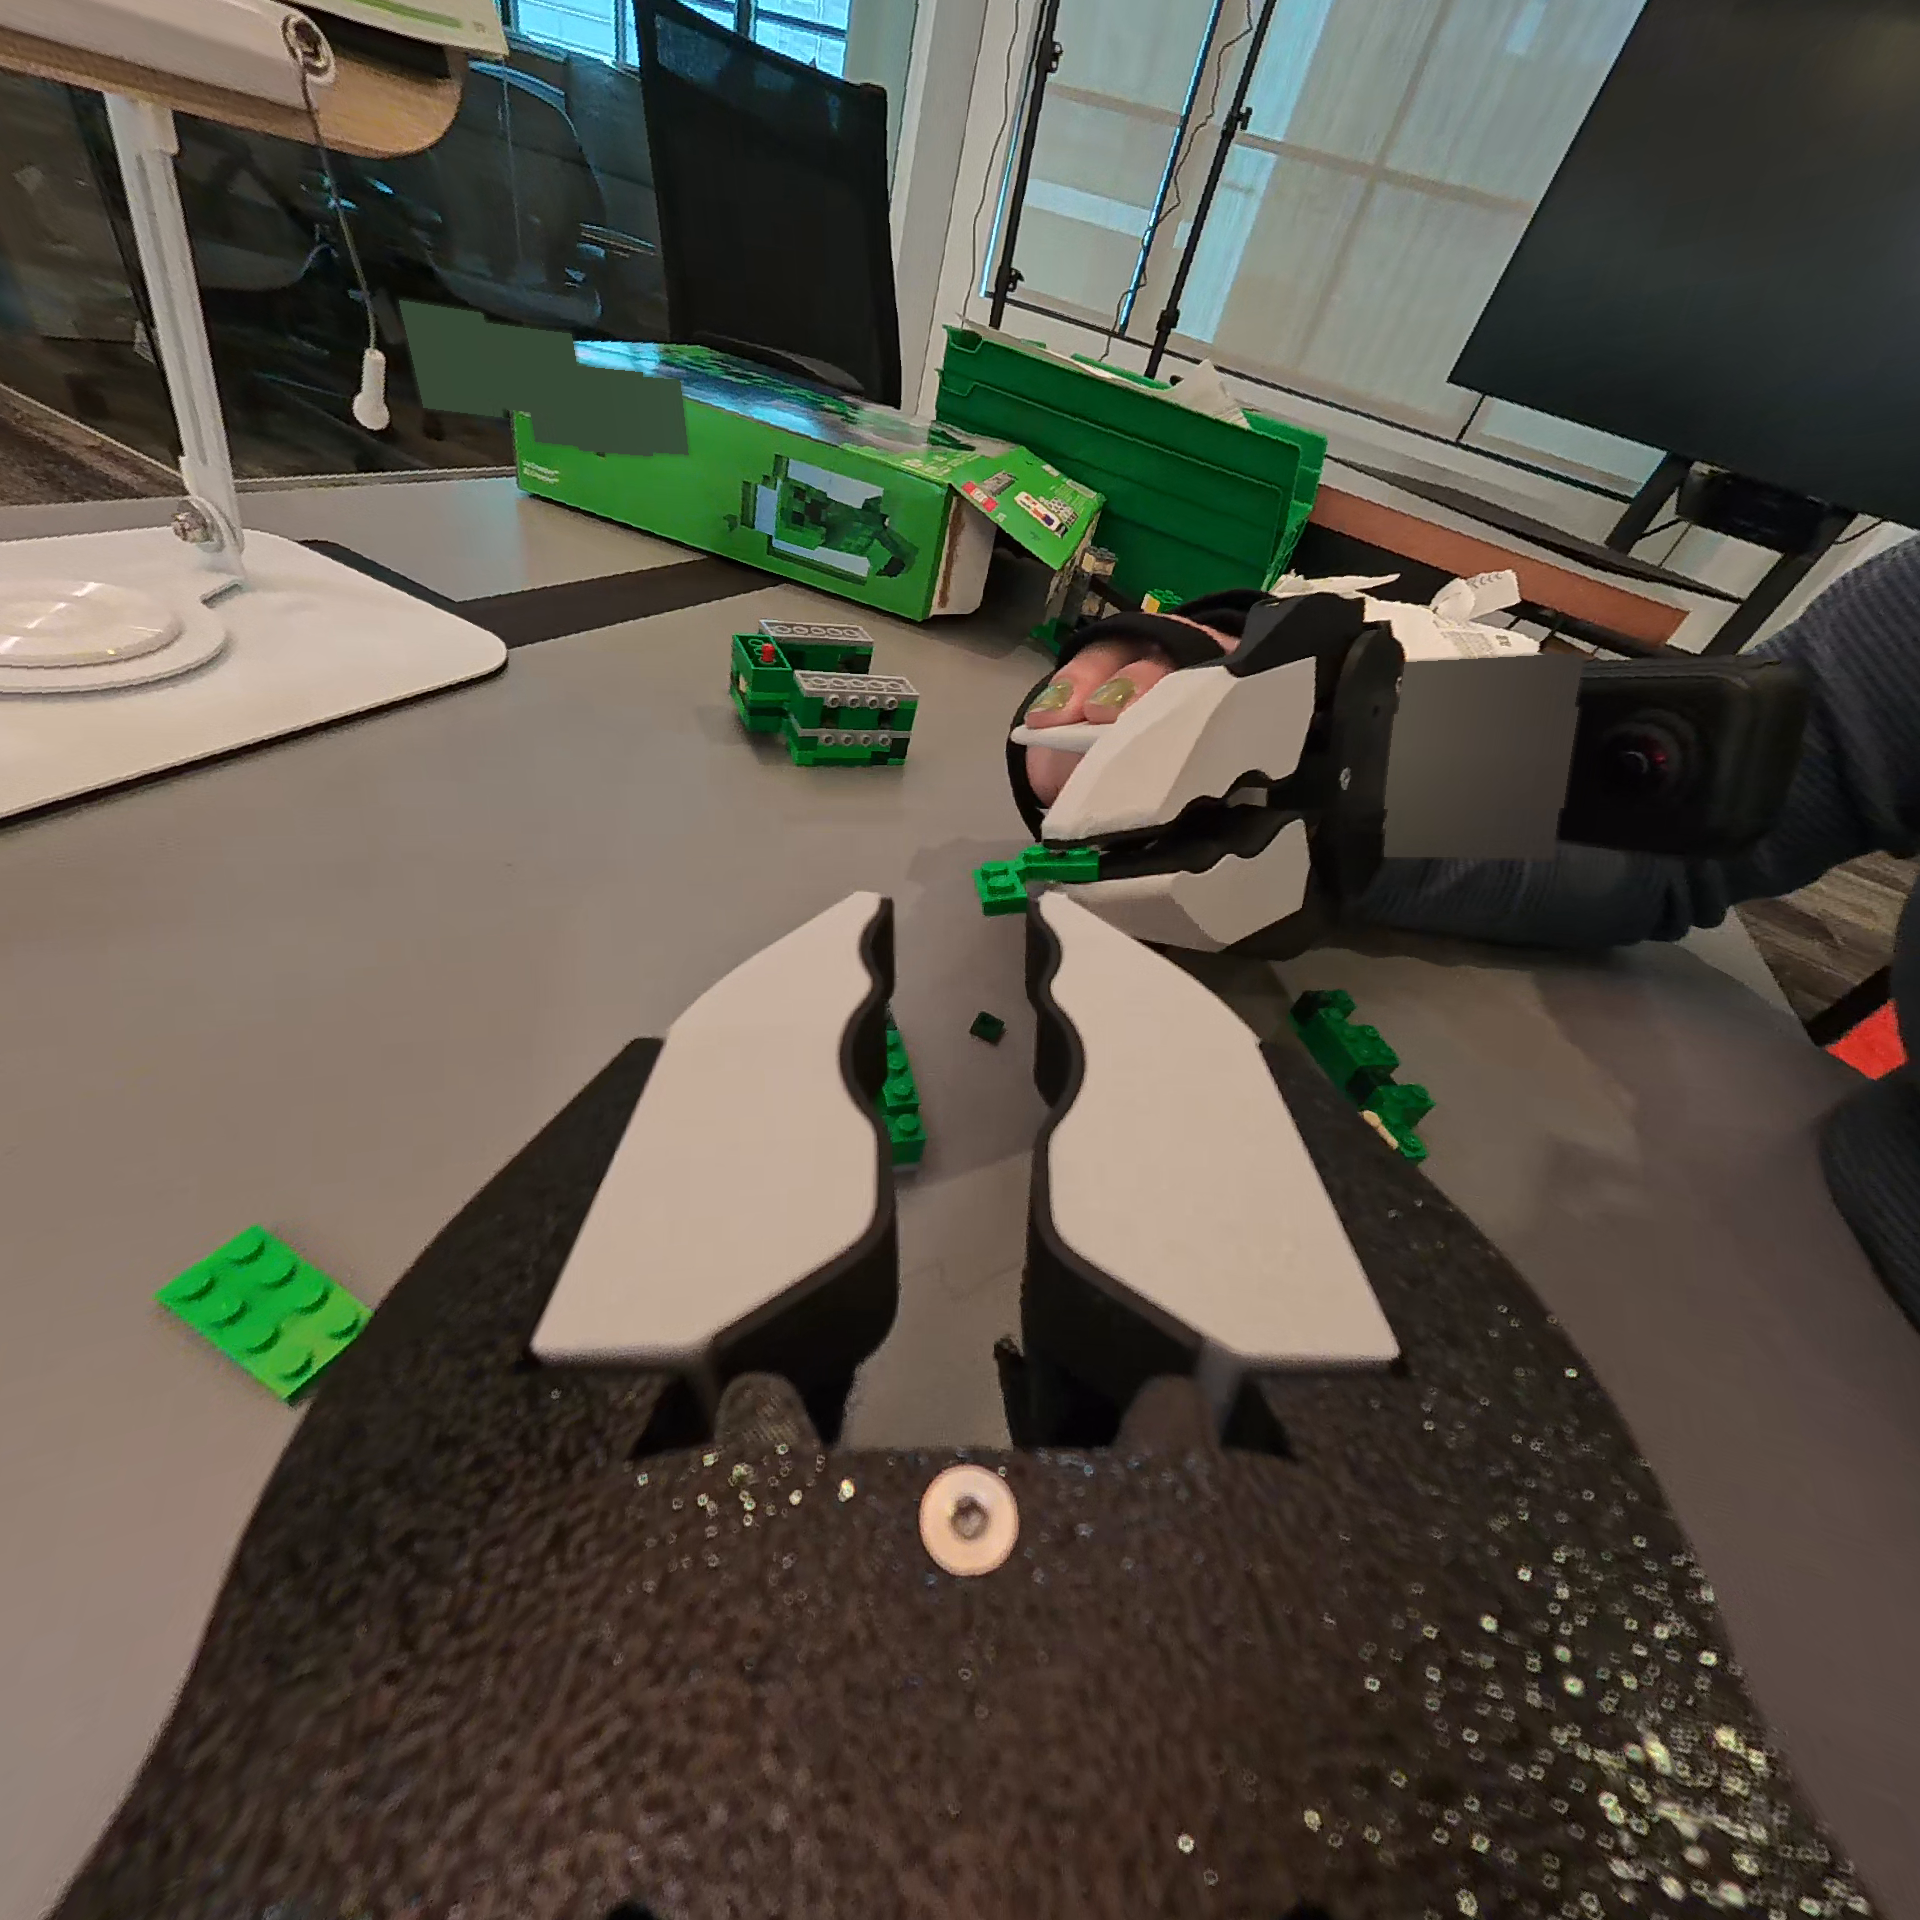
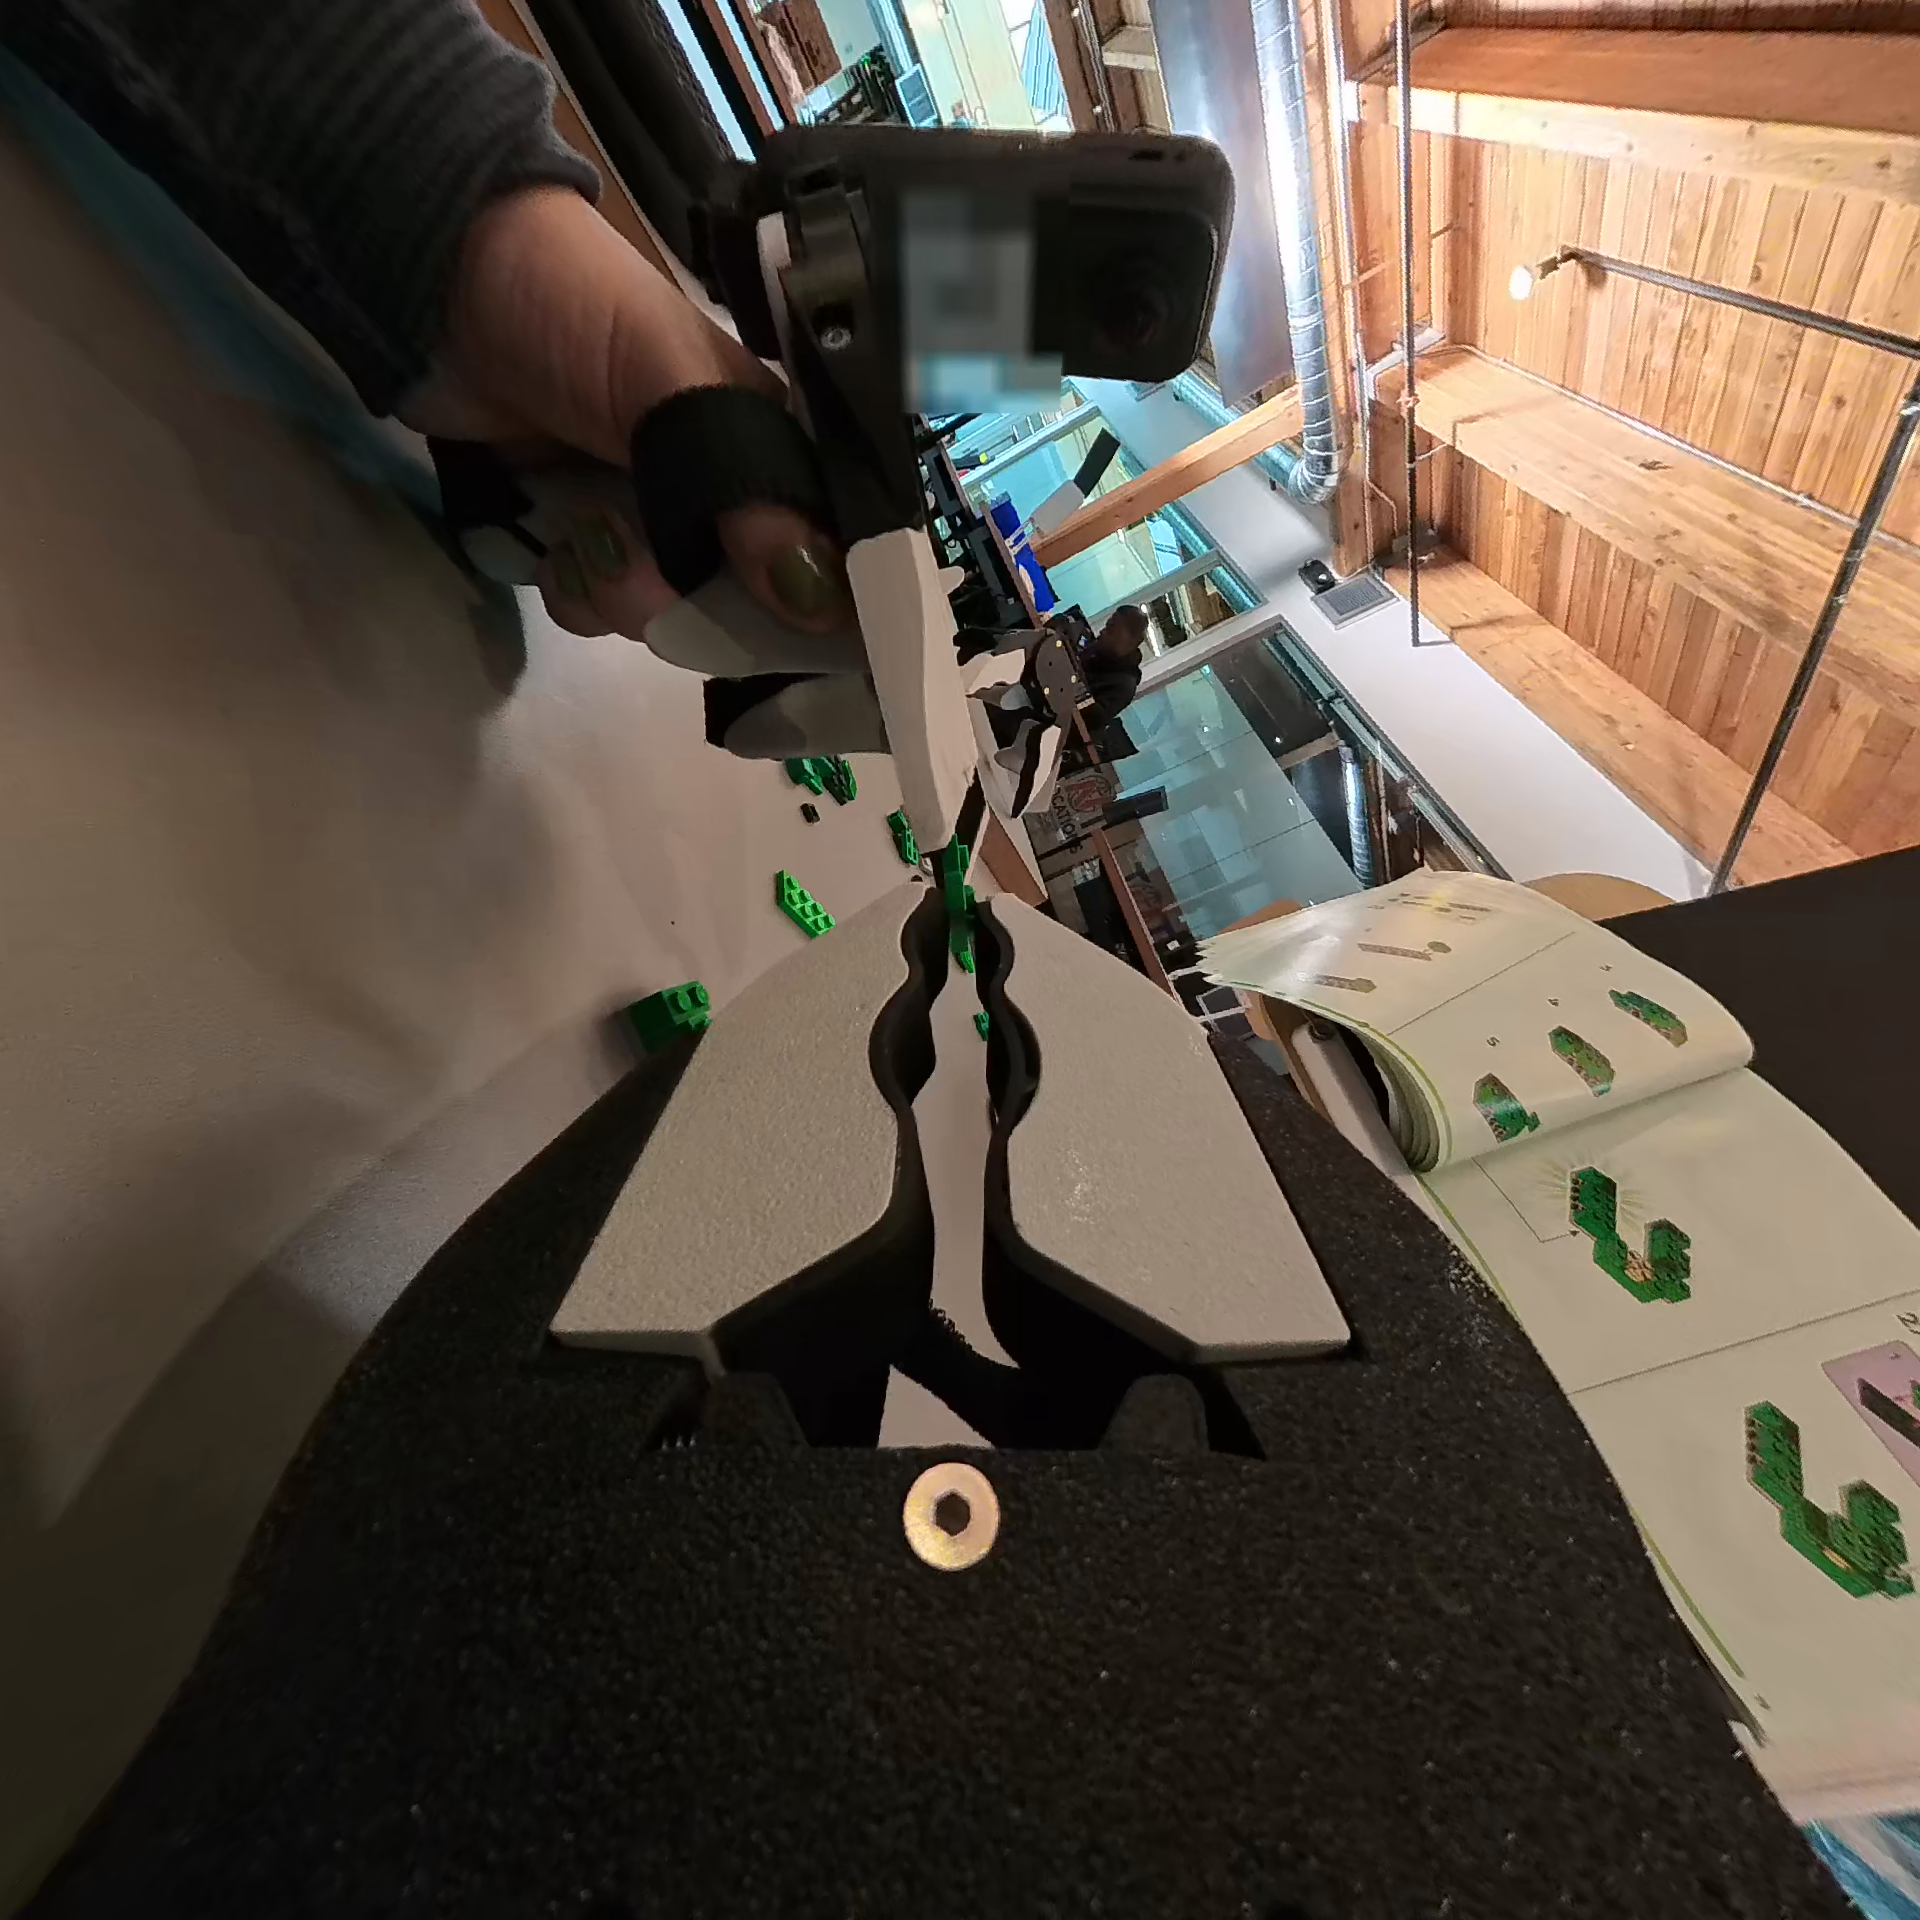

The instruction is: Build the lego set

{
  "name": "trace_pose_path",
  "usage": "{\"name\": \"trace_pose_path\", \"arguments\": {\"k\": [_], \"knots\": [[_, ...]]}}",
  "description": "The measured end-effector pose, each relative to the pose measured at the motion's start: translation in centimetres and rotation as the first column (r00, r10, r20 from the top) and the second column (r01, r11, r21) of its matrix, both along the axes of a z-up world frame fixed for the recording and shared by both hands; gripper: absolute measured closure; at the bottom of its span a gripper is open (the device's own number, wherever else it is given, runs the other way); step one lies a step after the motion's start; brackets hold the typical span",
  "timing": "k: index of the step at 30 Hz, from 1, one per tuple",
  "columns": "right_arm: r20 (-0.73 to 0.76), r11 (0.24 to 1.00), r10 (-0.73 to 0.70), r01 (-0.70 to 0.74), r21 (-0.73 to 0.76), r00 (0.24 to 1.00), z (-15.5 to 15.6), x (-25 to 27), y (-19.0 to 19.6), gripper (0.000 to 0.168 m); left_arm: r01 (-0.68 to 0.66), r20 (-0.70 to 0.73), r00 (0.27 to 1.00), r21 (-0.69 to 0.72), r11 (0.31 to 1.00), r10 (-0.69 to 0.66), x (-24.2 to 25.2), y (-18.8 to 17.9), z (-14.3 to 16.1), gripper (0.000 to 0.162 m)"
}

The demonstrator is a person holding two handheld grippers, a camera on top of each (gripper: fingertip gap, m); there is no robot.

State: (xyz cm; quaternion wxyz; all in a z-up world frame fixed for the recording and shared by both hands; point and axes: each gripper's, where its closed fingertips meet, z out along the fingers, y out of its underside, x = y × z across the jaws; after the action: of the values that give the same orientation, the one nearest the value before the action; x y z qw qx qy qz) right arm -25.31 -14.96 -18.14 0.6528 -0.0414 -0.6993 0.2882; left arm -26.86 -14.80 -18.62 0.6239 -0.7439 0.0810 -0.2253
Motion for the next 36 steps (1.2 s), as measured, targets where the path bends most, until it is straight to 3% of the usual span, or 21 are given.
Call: {"name": "trace_pose_path", "arguments": {"k": [8,22,29,33,36], "knots": [[0.001,1.000,0.027,-0.027,-0.003,1.000,0.0,0.3,-0.3,0.164,0.062,-0.035,0.997,0.021,0.998,-0.061,1.2,-0.2,0.1,0.153],[-0.008,0.994,0.108,-0.108,-0.017,0.994,0.3,0.9,-1.3,0.164,0.164,0.035,0.986,0.013,0.986,-0.165,1.7,-1.3,0.3,0.155],[-0.040,0.995,0.096,-0.097,-0.025,0.995,0.7,1.0,-1.1,0.163,0.154,0.016,0.988,0.023,0.988,-0.155,1.7,-1.2,0.3,0.155],[-0.026,0.975,0.064,-0.069,-0.211,0.998,1.8,0.9,0.7,0.155,0.122,-0.080,0.990,0.074,0.990,-0.116,1.4,-1.4,0.8,0.155],[-0.044,0.896,0.047,-0.062,-0.439,0.998,3.8,1.2,3.3,0.155,0.134,-0.168,0.980,0.136,0.982,-0.111,2.0,-1.7,1.5,0.155]]}}
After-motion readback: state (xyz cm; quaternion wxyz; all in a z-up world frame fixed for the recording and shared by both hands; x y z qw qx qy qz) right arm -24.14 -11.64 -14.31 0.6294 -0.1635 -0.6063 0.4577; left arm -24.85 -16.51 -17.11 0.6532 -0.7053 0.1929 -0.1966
